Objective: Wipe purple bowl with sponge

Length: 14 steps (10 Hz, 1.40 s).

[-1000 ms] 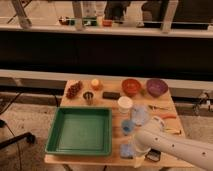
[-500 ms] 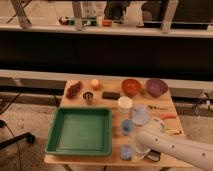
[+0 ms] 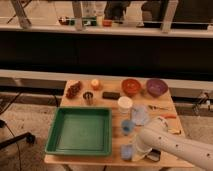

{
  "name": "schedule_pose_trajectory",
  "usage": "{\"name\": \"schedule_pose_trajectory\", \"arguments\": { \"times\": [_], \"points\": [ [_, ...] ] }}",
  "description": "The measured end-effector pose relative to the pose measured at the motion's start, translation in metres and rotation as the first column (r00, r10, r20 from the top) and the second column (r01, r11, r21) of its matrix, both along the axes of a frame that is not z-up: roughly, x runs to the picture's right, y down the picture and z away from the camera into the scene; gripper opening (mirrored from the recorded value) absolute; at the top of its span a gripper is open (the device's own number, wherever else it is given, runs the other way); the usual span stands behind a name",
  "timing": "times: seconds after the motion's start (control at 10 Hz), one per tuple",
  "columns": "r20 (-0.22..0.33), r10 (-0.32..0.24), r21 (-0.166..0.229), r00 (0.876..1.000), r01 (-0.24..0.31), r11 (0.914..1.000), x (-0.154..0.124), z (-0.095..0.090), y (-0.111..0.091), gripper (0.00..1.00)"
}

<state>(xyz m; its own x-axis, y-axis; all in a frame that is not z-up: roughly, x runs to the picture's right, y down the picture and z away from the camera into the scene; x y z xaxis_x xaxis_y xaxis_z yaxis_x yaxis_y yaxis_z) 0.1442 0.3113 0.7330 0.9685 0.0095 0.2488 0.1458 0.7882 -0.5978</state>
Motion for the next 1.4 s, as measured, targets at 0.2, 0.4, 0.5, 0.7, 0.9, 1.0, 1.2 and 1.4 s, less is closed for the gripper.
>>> {"name": "schedule_pose_trajectory", "arguments": {
  "times": [0.2,0.4,0.5,0.7,0.9,1.0,1.2,1.4],
  "points": [
    [0.026,0.007,0.023,1.0,-0.008,0.9997,-0.004,-0.028,-0.026,0.0],
    [0.054,0.002,0.056,0.999,-0.005,0.9984,-0.009,-0.053,-0.05,0.0],
    [0.066,-0.006,0.074,0.998,0.001,0.9972,-0.011,-0.062,-0.06,0.0],
    [0.08,-0.022,0.097,0.997,0.015,0.9952,-0.017,-0.068,-0.076,0.0],
    [0.076,-0.02,0.096,0.997,0.013,0.9953,-0.015,-0.069,-0.075,0.0],
    [0.077,-0.021,0.096,0.997,0.013,0.9953,-0.016,-0.069,-0.075,0.0],
    [0.08,-0.024,0.096,0.997,0.016,0.9952,-0.017,-0.068,-0.075,0.0],
    [0.08,-0.024,0.098,0.996,0.016,0.9951,-0.018,-0.068,-0.076,0.0]
  ]
}}
